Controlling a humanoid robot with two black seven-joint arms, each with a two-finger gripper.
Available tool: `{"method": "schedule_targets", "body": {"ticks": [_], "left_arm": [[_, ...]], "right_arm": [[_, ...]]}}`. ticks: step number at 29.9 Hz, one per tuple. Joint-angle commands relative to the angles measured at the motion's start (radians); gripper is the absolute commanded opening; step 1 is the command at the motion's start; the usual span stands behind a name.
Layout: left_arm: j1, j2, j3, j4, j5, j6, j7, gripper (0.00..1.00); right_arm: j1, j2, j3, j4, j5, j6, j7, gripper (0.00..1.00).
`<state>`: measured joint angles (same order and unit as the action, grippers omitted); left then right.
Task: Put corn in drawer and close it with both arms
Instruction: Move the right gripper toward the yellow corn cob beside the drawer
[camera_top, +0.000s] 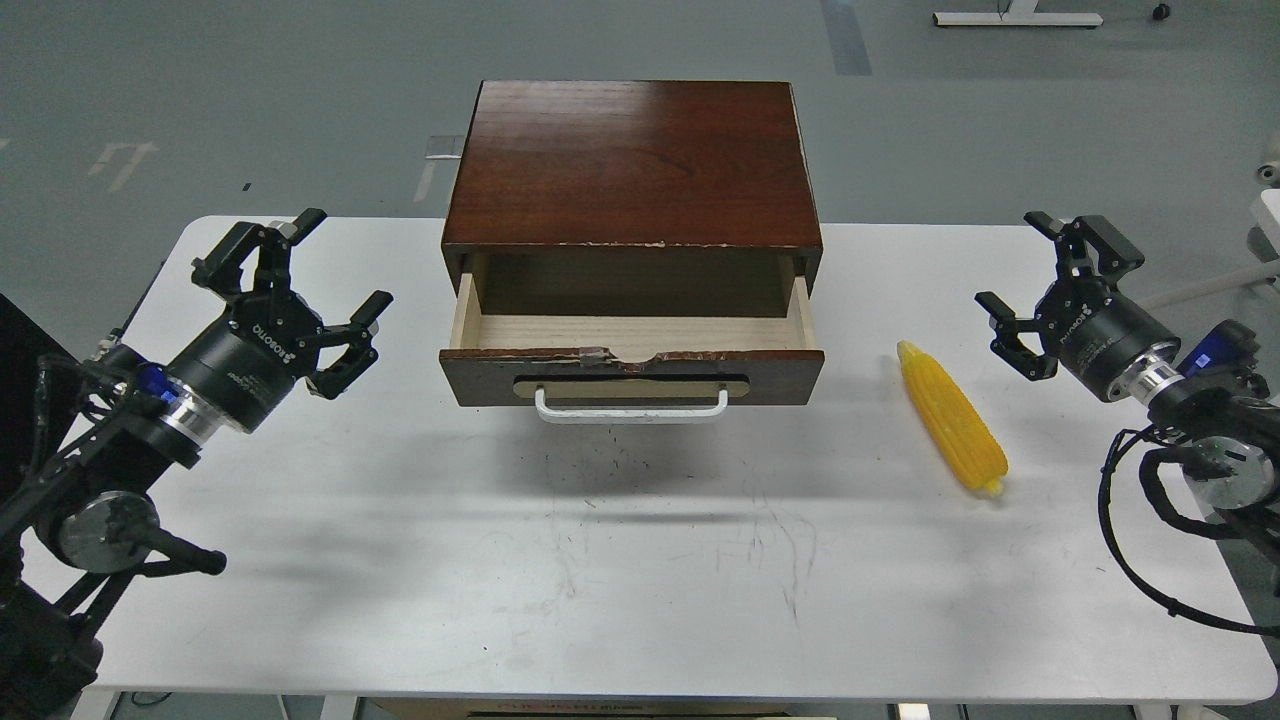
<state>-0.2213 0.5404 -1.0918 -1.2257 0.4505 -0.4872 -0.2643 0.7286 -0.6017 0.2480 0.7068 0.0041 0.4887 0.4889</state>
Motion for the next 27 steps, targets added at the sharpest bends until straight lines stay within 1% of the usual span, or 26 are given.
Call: {"method": "schedule_targets", "body": {"ticks": [1,4,7,11,14,18,20,21,23,25,26,27], "left_arm": [[0.013,0.003,-0.002,-0.003,0.004,0.001,-0.003,0.99],[0.013,0.001,-0.002,-0.003,0.005,0.002,-0.003,0.99],[0.013,0.003,-0.002,-0.003,0.005,0.001,0.008,0.99],[0.013,0.006,0.000,0.011,0.002,-0.001,-0.003,0.99],[0.007,0.007,0.000,0.035,0.002,-0.001,-0.001,0.99],[-0.001,0.021,0.000,0.057,0.000,-0.001,-0.004,0.99],[-0.001,0.026,0.000,0.057,-0.001,-0.001,-0.004,0.99],[-0.001,0.029,-0.002,0.057,-0.001,-0.001,-0.007,0.99],[-0.001,0.029,-0.002,0.055,-0.001,-0.001,-0.009,0.99],[-0.001,0.027,0.004,0.052,0.000,-0.001,-0.009,0.99],[-0.001,0.027,0.004,0.052,0.000,-0.001,-0.009,0.99],[-0.001,0.026,0.004,0.049,0.000,-0.001,-0.009,0.99]], "right_arm": [[0.002,0.000,-0.001,0.000,-0.003,0.000,0.000,1.00],[0.003,0.000,-0.001,0.000,-0.003,0.000,0.000,1.00],[0.008,0.000,-0.004,0.002,-0.006,0.000,0.000,1.00],[0.037,-0.015,-0.004,0.010,-0.019,0.000,0.000,1.00],[0.089,-0.046,-0.006,0.014,-0.123,0.000,0.000,1.00],[0.172,-0.098,-0.006,0.023,-0.453,0.000,0.000,1.00],[0.201,-0.108,-0.006,0.025,-0.550,0.000,0.000,1.00],[0.224,-0.116,-0.006,0.026,-0.637,0.000,0.000,1.00],[0.247,-0.121,-0.007,0.028,-0.760,0.000,0.000,1.00],[0.282,-0.119,-0.036,0.036,-0.930,0.000,0.000,1.00],[0.282,-0.119,-0.036,0.036,-0.931,0.000,0.000,1.00],[0.302,-0.119,-0.061,0.043,-1.010,0.000,0.000,1.00]]}}
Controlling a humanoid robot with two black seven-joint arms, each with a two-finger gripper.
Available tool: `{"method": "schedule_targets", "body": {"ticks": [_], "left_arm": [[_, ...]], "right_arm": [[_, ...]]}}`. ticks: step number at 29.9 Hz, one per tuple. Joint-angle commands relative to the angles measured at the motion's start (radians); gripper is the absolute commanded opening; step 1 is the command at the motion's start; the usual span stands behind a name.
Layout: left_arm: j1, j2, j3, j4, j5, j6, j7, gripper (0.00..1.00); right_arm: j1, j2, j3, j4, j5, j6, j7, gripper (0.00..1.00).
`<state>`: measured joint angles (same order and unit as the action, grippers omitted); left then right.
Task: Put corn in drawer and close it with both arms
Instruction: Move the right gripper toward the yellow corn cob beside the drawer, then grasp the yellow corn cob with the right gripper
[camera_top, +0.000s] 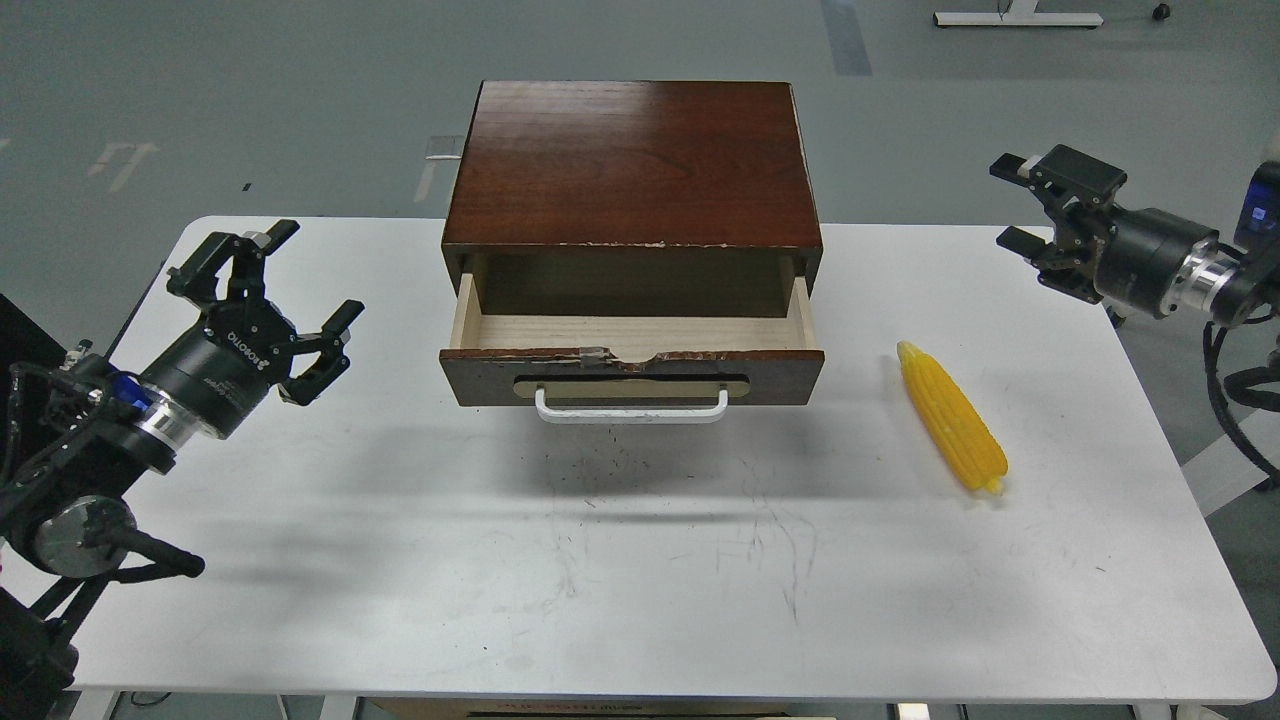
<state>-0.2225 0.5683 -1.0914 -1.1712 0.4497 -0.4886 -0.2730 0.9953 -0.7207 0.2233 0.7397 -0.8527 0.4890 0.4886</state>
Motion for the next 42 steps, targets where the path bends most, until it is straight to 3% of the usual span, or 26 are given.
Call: {"method": "schedule_targets", "body": {"ticks": [1,7,11,33,39,42], "left_arm": [[0.000,-0.004,0.004,-0.007,0.001,0.000,0.000,0.99],[0.000,-0.005,0.004,-0.013,0.001,0.000,0.001,0.99],[0.000,-0.007,0.004,-0.013,0.001,0.000,0.000,0.99],[0.003,-0.007,0.002,-0.016,0.001,0.000,0.000,0.99],[0.009,-0.008,0.004,-0.016,0.001,0.000,0.000,0.99],[0.009,-0.008,0.002,-0.016,0.001,0.000,0.000,0.99]], "right_arm": [[0.045,0.000,-0.053,0.016,-0.187,0.000,0.000,1.00],[0.117,0.013,-0.263,0.043,-0.393,0.000,0.000,1.00],[0.152,0.096,-0.422,0.029,-0.453,-0.039,0.000,1.00],[0.135,0.176,-0.587,-0.048,-0.456,-0.066,0.000,0.98],[0.134,0.181,-0.604,-0.048,-0.456,-0.069,0.000,0.82],[0.128,0.181,-0.607,-0.048,-0.456,-0.067,0.000,0.55]]}}
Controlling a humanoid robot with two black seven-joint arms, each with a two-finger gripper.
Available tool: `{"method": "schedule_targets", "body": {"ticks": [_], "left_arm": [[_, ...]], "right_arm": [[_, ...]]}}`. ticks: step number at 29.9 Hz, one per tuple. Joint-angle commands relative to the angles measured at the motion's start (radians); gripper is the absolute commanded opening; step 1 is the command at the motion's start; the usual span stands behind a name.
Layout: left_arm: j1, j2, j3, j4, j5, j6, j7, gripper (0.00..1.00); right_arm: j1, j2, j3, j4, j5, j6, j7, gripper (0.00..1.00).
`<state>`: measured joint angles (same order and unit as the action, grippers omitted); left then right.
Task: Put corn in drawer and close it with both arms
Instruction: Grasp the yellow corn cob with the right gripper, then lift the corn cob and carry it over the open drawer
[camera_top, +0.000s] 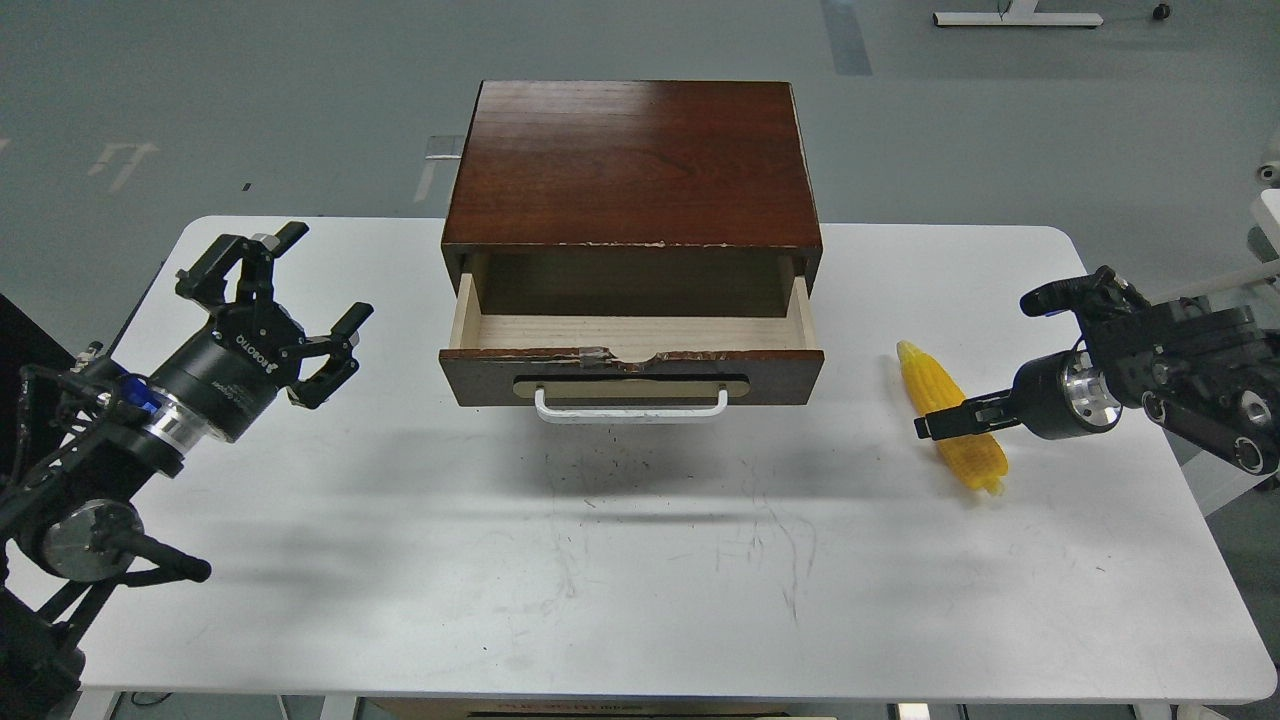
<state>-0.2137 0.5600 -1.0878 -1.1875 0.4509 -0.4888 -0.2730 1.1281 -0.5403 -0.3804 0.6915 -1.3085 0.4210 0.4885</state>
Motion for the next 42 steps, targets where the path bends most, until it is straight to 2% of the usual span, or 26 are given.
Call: {"method": "schedule_targets", "body": {"ticks": [1,3,4,6,7,11,17,26,32,37,42], "left_arm": [[0.000,0.001,-0.001,0.000,0.000,0.000,0.000,0.99],[0.000,0.001,-0.001,0.000,0.000,0.000,0.000,0.99],[0.000,0.001,-0.001,0.000,0.000,0.000,0.000,0.99],[0.000,0.001,-0.001,0.000,0.000,0.000,0.000,0.99],[0.000,0.001,-0.001,0.000,0.000,0.000,0.000,0.99],[0.000,0.001,-0.001,0.000,0.000,0.000,0.000,0.99],[-0.001,0.004,-0.004,-0.001,0.000,0.000,0.000,0.99],[-0.001,0.009,-0.008,-0.018,0.000,0.000,0.000,0.99],[-0.001,0.018,-0.009,-0.043,0.000,0.000,0.000,0.99],[-0.001,0.032,-0.015,-0.058,0.000,0.000,0.000,0.99],[0.000,0.049,-0.020,-0.066,0.000,0.000,0.000,0.99]], "right_arm": [[-0.005,-0.001,-0.003,0.000,0.000,0.001,0.000,0.46],[-0.007,-0.001,-0.003,0.002,0.000,0.001,0.000,0.40],[-0.007,-0.003,-0.003,0.003,0.000,0.001,0.000,0.30],[-0.004,-0.007,-0.002,0.006,0.000,0.001,0.000,0.16],[-0.001,-0.010,-0.002,0.008,0.000,0.001,0.000,0.15],[0.030,-0.021,0.002,0.014,0.002,-0.002,0.000,0.15],[0.188,-0.070,0.006,0.088,0.002,-0.002,0.000,0.15],[0.508,-0.084,0.002,0.248,0.000,-0.001,0.000,0.17],[0.668,-0.009,-0.018,0.370,-0.075,-0.001,0.000,0.17],[0.731,0.091,-0.055,0.398,-0.138,-0.017,0.000,0.17],[0.753,0.213,-0.116,0.391,-0.202,-0.125,0.000,0.17]]}}
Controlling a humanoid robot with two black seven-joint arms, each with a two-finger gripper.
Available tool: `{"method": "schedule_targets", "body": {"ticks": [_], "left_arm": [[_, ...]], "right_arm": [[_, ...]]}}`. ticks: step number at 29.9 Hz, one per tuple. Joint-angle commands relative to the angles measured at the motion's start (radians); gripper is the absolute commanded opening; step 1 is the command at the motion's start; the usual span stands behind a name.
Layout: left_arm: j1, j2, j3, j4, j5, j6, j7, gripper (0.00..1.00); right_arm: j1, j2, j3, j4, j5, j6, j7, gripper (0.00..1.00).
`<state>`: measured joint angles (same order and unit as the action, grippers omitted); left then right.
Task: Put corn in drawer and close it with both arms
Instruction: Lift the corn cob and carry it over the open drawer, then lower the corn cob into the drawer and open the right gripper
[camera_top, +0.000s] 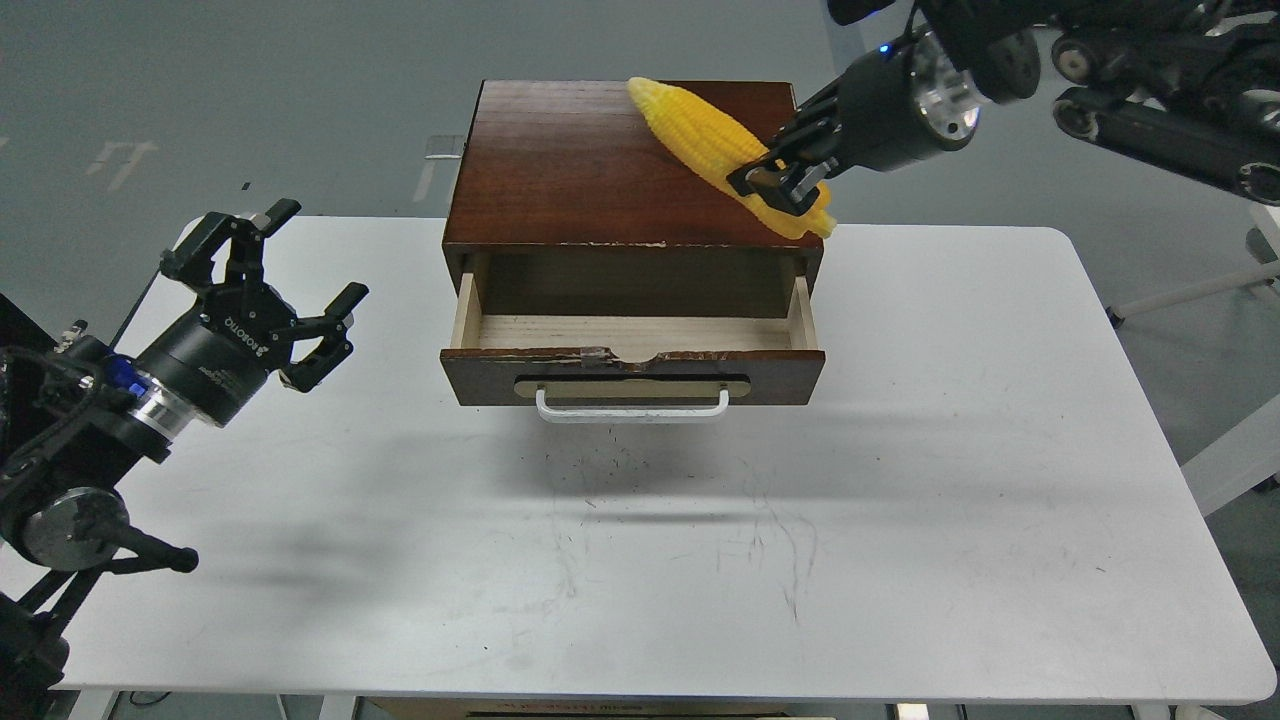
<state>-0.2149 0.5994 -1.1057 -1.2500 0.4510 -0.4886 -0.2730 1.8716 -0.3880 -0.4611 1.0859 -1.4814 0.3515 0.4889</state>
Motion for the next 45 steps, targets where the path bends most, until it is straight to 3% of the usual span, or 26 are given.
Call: {"method": "schedule_targets", "body": {"ticks": [1,8,17,19,24,29,31,34,41,45], "left_arm": [[0.002,0.011,-0.002,-0.003,0.000,0.000,0.000,0.99],[0.005,0.020,-0.014,-0.005,0.000,0.000,0.000,0.99],[0.006,0.022,-0.014,-0.005,0.000,0.000,-0.002,0.99],[0.006,0.022,-0.014,-0.005,0.000,0.000,0.000,0.99],[0.008,0.022,-0.014,-0.005,0.000,0.000,0.000,0.99],[0.008,0.022,-0.014,-0.005,0.000,0.000,0.000,0.99],[0.008,0.022,-0.014,-0.005,0.000,0.000,-0.002,0.99],[0.008,0.022,-0.014,-0.005,0.000,0.000,0.000,0.99],[0.009,0.023,-0.014,-0.005,-0.002,0.000,0.000,0.99],[0.009,0.023,-0.016,-0.005,-0.002,0.000,0.000,0.99]], "right_arm": [[0.011,0.073,-0.048,-0.001,-0.037,-0.071,0.000,0.16],[0.009,0.175,-0.143,-0.006,-0.128,-0.215,0.000,0.15],[-0.028,0.239,-0.192,-0.021,-0.128,-0.241,0.000,0.18],[-0.043,0.251,-0.195,-0.043,-0.128,-0.241,0.000,0.30],[-0.055,0.255,-0.194,-0.044,-0.126,-0.243,0.000,0.47],[-0.055,0.255,-0.192,-0.044,-0.126,-0.244,0.000,0.54],[-0.055,0.253,-0.192,-0.043,-0.125,-0.243,0.000,0.64],[-0.055,0.253,-0.192,-0.043,-0.125,-0.244,0.000,0.66],[-0.051,0.247,-0.183,-0.037,-0.109,-0.253,0.000,0.89],[-0.028,0.200,-0.124,-0.024,-0.053,-0.250,0.000,0.95]]}}
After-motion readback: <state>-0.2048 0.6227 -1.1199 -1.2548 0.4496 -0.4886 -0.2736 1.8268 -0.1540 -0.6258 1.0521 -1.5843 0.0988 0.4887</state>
